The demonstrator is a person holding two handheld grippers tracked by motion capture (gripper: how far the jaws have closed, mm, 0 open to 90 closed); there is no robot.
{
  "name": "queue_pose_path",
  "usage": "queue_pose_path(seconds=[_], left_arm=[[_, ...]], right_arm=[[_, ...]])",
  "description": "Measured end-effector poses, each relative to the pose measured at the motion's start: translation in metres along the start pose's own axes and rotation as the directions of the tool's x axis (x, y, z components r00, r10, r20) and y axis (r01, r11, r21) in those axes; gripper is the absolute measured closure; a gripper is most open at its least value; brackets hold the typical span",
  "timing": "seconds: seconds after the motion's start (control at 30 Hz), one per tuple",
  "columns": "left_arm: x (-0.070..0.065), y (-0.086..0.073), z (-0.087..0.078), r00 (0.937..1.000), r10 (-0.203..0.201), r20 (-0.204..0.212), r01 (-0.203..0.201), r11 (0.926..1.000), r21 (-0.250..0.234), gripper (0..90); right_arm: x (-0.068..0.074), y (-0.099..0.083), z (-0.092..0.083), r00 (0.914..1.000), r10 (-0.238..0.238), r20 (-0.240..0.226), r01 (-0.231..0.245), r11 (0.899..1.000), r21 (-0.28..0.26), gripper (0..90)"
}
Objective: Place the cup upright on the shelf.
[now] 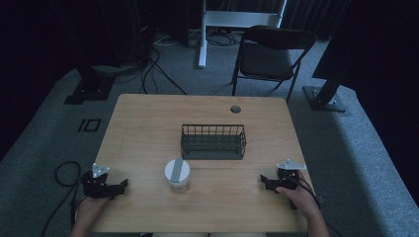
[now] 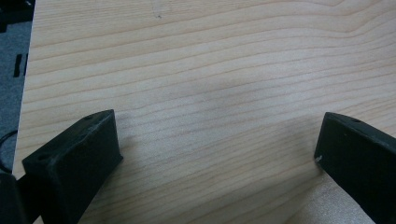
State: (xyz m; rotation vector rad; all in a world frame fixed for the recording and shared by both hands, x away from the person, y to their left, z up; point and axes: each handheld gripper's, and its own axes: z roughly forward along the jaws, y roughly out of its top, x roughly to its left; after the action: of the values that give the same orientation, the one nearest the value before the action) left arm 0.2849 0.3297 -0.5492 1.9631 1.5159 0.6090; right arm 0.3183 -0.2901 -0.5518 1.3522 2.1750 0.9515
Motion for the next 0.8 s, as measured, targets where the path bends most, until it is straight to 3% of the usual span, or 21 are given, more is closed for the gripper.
queue_pose_path(seconds=[0.8], left_arm=[[0.0,0.0,0.0,1.0,0.004,0.004,-0.004,1.0,0.0,0.2]], right_arm=[[0.036,0.023,0.005,0.993,-0.08,-0.087,0.076,0.996,-0.042,13.2]])
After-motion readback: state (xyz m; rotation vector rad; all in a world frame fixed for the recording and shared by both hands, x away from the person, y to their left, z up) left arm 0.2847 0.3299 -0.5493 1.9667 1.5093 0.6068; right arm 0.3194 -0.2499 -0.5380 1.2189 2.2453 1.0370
